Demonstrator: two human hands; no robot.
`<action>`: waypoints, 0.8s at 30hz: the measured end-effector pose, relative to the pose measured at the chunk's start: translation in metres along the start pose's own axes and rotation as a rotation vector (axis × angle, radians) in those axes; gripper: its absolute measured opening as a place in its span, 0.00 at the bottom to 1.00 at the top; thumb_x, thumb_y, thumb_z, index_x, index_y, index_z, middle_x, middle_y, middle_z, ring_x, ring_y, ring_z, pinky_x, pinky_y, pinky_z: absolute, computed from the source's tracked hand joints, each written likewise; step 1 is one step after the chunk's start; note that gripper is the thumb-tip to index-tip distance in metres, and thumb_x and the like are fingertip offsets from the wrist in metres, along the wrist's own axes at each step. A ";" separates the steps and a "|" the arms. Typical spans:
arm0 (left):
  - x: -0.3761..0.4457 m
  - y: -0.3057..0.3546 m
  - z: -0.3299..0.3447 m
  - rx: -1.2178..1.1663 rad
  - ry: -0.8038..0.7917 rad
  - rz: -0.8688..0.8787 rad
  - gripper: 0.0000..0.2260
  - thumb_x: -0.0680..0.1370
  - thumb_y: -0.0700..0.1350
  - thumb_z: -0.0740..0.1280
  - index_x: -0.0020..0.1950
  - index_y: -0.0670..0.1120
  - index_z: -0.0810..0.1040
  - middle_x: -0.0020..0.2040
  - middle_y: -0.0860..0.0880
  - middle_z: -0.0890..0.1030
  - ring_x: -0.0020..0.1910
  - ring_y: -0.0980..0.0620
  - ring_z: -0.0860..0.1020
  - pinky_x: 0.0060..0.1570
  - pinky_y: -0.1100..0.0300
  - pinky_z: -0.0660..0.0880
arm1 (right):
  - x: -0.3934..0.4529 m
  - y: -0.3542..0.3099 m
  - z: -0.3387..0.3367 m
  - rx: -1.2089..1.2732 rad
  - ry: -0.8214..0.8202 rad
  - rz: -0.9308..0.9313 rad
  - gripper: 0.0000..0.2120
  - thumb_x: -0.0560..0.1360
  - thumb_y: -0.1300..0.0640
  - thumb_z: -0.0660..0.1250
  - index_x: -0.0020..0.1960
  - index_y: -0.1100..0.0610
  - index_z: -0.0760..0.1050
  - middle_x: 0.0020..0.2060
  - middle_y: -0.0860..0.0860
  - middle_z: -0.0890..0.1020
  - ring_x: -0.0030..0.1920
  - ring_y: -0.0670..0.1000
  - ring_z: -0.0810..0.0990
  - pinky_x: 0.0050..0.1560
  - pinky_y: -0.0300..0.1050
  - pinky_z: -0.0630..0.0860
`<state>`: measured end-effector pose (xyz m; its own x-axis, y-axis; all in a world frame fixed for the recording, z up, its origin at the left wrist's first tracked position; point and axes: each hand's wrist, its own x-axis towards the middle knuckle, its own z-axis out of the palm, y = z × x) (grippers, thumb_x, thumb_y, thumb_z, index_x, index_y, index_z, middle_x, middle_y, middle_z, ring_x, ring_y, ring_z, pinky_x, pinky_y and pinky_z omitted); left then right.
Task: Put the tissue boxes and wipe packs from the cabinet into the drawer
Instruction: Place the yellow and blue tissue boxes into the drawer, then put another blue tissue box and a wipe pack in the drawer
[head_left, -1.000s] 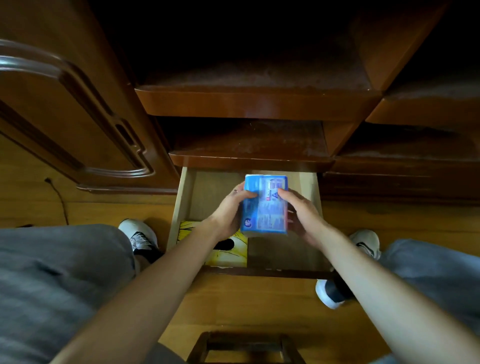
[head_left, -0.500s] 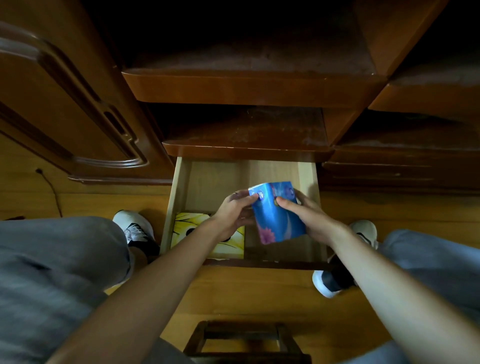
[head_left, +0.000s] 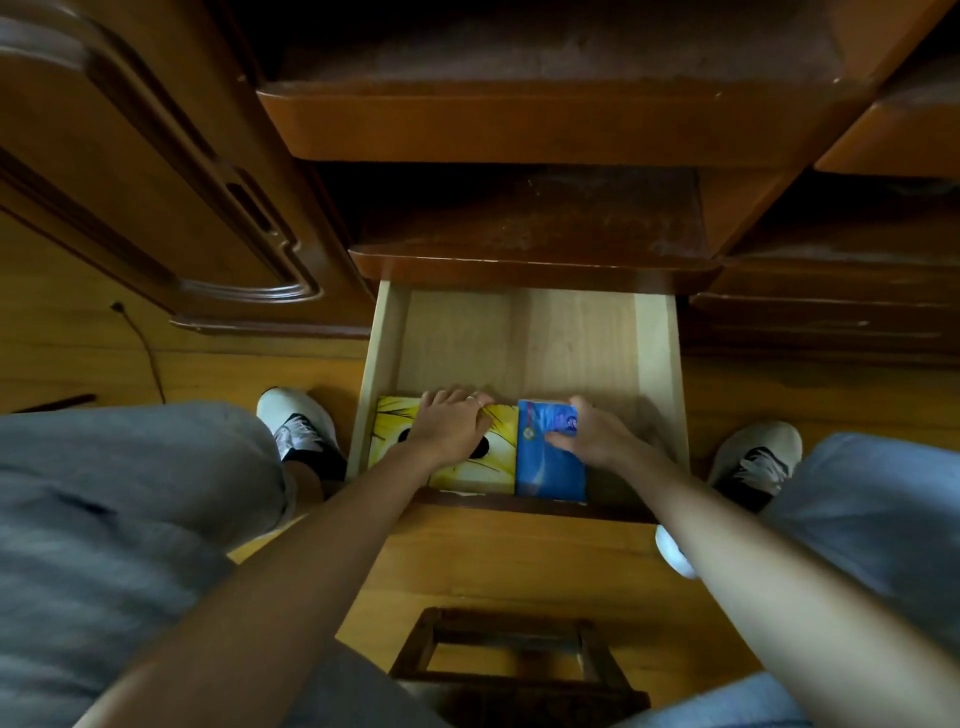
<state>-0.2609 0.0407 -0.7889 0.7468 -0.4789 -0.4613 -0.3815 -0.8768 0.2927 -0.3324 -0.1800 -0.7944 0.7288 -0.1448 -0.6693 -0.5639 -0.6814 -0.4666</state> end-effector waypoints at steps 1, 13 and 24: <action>0.000 -0.001 0.000 0.009 -0.014 0.002 0.19 0.84 0.54 0.55 0.75 0.54 0.70 0.72 0.45 0.74 0.72 0.43 0.68 0.70 0.48 0.60 | 0.003 -0.003 -0.001 -0.053 0.005 -0.019 0.21 0.77 0.47 0.73 0.63 0.55 0.70 0.51 0.52 0.79 0.47 0.49 0.79 0.50 0.51 0.80; -0.018 0.018 -0.067 0.322 -0.099 0.098 0.24 0.83 0.53 0.58 0.80 0.54 0.60 0.74 0.44 0.70 0.71 0.41 0.70 0.67 0.45 0.68 | -0.025 -0.032 -0.020 -0.253 0.054 0.005 0.45 0.78 0.45 0.70 0.83 0.57 0.46 0.82 0.58 0.52 0.81 0.61 0.53 0.76 0.61 0.60; -0.113 0.096 -0.372 0.178 1.228 0.558 0.10 0.80 0.46 0.64 0.59 0.49 0.80 0.51 0.52 0.83 0.53 0.51 0.80 0.37 0.56 0.79 | -0.200 -0.190 -0.266 -0.176 1.247 -0.964 0.07 0.77 0.55 0.65 0.51 0.46 0.81 0.45 0.40 0.83 0.45 0.39 0.78 0.44 0.32 0.72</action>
<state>-0.1797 0.0264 -0.3970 0.4354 -0.5045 0.7455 -0.7843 -0.6191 0.0391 -0.2677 -0.2125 -0.4181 0.6692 -0.0401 0.7420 0.2648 -0.9201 -0.2886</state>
